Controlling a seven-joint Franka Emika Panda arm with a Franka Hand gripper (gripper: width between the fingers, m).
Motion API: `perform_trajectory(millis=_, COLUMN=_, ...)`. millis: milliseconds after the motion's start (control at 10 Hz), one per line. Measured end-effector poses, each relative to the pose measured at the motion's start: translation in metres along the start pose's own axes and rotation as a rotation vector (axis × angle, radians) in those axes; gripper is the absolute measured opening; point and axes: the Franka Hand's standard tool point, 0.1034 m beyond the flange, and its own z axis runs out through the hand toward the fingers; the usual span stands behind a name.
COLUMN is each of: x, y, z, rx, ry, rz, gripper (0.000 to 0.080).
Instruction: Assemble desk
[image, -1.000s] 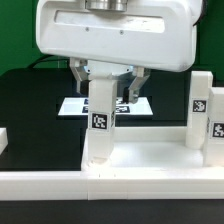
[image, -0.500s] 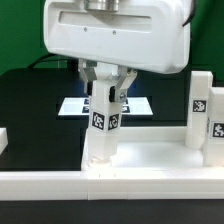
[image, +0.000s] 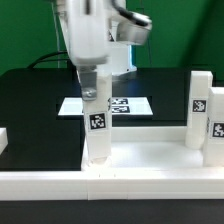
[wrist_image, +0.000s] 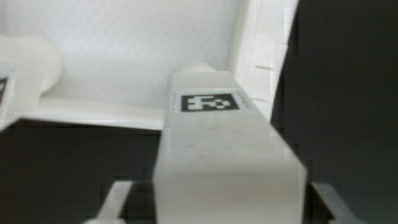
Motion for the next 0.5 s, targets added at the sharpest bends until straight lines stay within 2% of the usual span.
perform_trajectory(millis=100, x=0.0032, y=0.0023, z=0.0001, rx=0.014, ry=-0.015, rz=0.1, gripper=0.0291)
perform_trajectory(millis=200, x=0.0034, y=0.0025, z=0.0, rx=0.014, ry=-0.015, rz=0.123, gripper=0.0291)
perform_trajectory(millis=300, x=0.0037, y=0.0027, z=0.0002, rx=0.013, ry=-0.013, rz=0.145, gripper=0.0362)
perform_trajectory(millis=400, x=0.0039, y=0.0029, z=0.0006, rx=0.011, ry=-0.011, rz=0.131, gripper=0.0362)
perform_trajectory(millis=500, x=0.0033, y=0.0029, z=0.0008, rx=0.01, ry=-0.01, rz=0.1, gripper=0.0547)
